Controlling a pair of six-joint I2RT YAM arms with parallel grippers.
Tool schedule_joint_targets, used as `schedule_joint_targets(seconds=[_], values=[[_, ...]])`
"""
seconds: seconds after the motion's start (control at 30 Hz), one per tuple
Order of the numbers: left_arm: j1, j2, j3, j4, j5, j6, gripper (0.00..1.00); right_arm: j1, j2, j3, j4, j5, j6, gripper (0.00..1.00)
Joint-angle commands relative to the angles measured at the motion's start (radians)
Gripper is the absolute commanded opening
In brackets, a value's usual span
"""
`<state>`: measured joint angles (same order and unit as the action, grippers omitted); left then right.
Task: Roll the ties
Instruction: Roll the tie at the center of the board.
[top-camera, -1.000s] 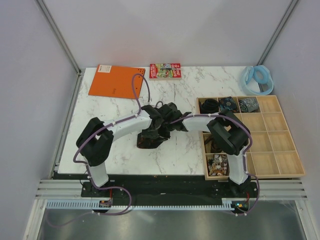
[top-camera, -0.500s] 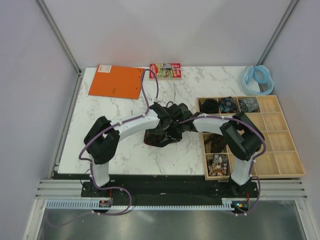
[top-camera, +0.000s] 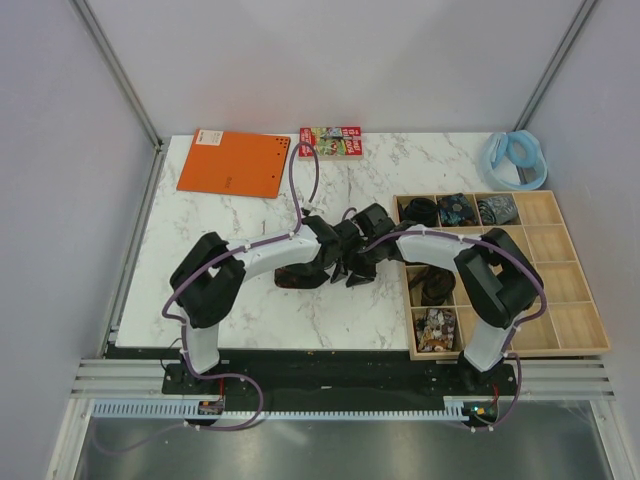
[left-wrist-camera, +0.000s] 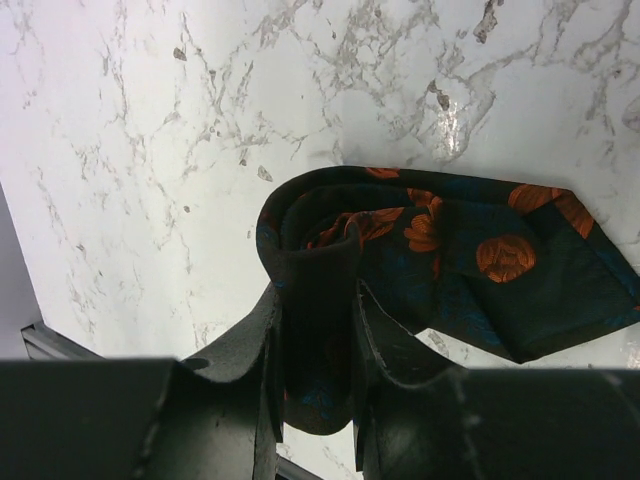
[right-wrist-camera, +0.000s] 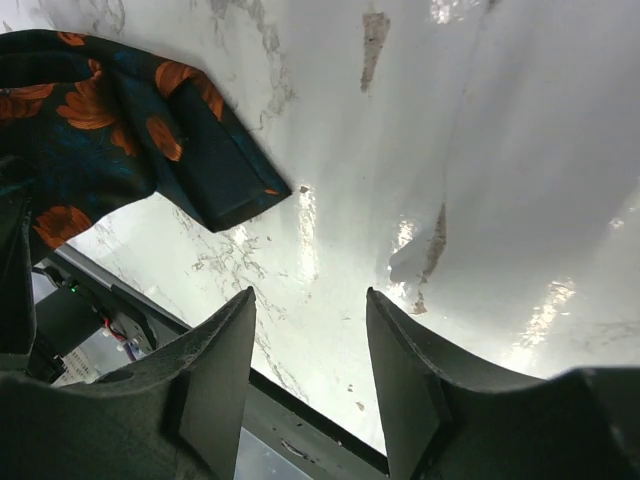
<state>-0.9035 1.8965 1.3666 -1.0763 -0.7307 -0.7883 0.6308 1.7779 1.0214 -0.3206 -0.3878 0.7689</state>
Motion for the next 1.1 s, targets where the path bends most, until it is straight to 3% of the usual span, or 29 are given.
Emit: schedule_joint_targets(seconds=[0.0,0.17,0.3,0.4,0.53,0.7,1.07], values=[[-0.006,0.032,-0.043,-0.086,-0.073,-0.009,0.06,-0.034,-0.089,0.014,0.014,0.01,-0.025,0.56],[-0.009,0.045,-0.005,-0.082,-0.041,0.003,0.07,-0.078,-0.123,-0.004,-0.003,0.024,-0.039,0.59],[-0.021,0.085,0.057,-0.074,0.02,0.032,0.13,-0.111,-0.147,0.003,-0.041,0.043,-0.062,0.6],[-0.038,0.127,0.112,-0.067,0.079,0.053,0.21,-0.131,-0.164,0.008,-0.061,0.043,-0.071,0.61],[-0.072,0.177,0.184,-0.062,0.123,0.072,0.45,-0.146,-0.193,0.014,-0.077,0.044,-0.077,0.62],[-0.089,0.197,0.224,-0.063,0.148,0.08,0.6,-0.161,-0.222,0.02,-0.101,0.049,-0.083,0.63],[-0.081,0.176,0.353,-0.073,0.203,0.149,0.69,-0.194,-0.236,0.058,-0.129,0.047,-0.086,0.63]])
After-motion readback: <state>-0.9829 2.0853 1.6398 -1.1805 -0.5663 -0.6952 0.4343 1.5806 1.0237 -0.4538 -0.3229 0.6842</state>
